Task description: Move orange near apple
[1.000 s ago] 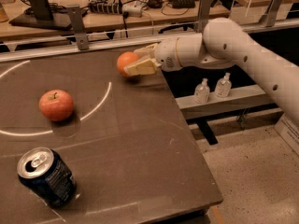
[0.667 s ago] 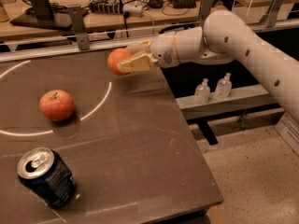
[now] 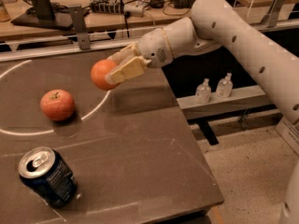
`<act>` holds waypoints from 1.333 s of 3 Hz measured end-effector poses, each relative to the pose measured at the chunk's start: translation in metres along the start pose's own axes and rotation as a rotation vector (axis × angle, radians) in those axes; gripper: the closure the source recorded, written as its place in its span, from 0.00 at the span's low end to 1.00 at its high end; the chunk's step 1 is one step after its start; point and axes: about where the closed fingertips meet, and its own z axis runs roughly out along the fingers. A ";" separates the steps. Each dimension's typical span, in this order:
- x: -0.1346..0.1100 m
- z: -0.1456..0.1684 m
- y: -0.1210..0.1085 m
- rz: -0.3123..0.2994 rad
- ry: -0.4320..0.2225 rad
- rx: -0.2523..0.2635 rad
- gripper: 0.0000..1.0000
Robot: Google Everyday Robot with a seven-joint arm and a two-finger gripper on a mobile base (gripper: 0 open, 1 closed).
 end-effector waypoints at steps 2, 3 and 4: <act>0.013 0.032 0.028 -0.034 0.074 -0.175 0.86; 0.027 0.042 0.026 -0.025 0.116 -0.150 0.63; 0.039 0.051 0.021 -0.022 0.155 -0.116 0.39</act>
Offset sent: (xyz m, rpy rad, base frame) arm -0.0370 0.0260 -0.0427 -0.1036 0.0317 0.1751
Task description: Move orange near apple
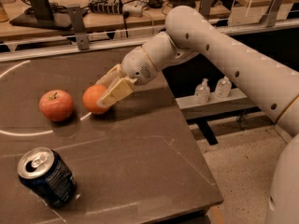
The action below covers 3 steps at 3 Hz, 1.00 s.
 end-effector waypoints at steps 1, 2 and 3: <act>0.005 0.006 -0.003 0.011 0.030 0.033 0.17; 0.010 0.004 -0.004 0.033 0.064 0.084 0.00; 0.012 -0.005 -0.007 0.044 0.078 0.140 0.00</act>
Offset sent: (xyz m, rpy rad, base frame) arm 0.0054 -0.0107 -0.0134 -0.1196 -0.0510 -0.1517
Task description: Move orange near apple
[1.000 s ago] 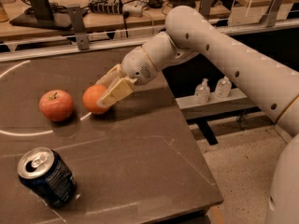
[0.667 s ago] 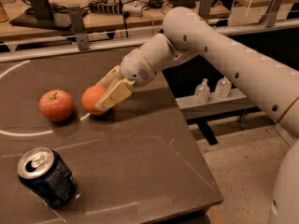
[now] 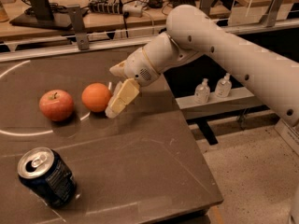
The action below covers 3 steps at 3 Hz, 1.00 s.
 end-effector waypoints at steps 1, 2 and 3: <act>0.003 -0.024 -0.017 0.001 0.003 0.098 0.00; 0.008 -0.060 -0.039 0.004 0.006 0.229 0.00; 0.011 -0.115 -0.067 0.001 0.021 0.395 0.00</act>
Offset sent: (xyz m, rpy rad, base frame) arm 0.0909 -0.1126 0.0540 -0.0284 -0.2609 -0.3776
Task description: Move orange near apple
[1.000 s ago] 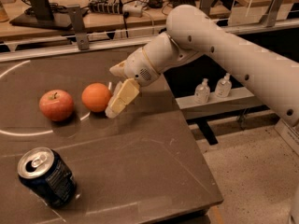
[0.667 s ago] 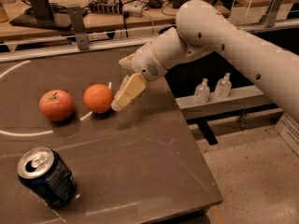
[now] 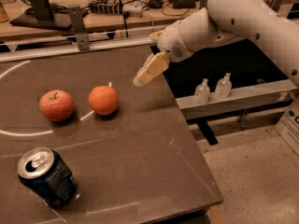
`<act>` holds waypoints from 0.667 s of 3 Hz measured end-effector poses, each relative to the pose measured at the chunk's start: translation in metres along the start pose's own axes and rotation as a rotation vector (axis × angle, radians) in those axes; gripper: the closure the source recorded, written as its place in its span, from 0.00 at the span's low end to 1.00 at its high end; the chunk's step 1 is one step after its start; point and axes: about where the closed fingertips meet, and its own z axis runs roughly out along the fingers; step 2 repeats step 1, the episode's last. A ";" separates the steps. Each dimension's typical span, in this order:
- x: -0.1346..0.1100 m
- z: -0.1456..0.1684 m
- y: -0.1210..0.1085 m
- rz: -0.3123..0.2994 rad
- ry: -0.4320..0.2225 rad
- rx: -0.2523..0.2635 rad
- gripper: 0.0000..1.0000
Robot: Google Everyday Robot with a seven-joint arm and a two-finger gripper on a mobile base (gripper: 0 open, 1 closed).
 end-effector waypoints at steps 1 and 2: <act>0.000 -0.004 -0.006 -0.001 0.001 0.019 0.00; 0.000 -0.004 -0.006 -0.001 0.001 0.019 0.00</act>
Offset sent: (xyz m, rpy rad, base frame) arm 0.0000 0.0000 0.0000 0.0000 0.0000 0.0000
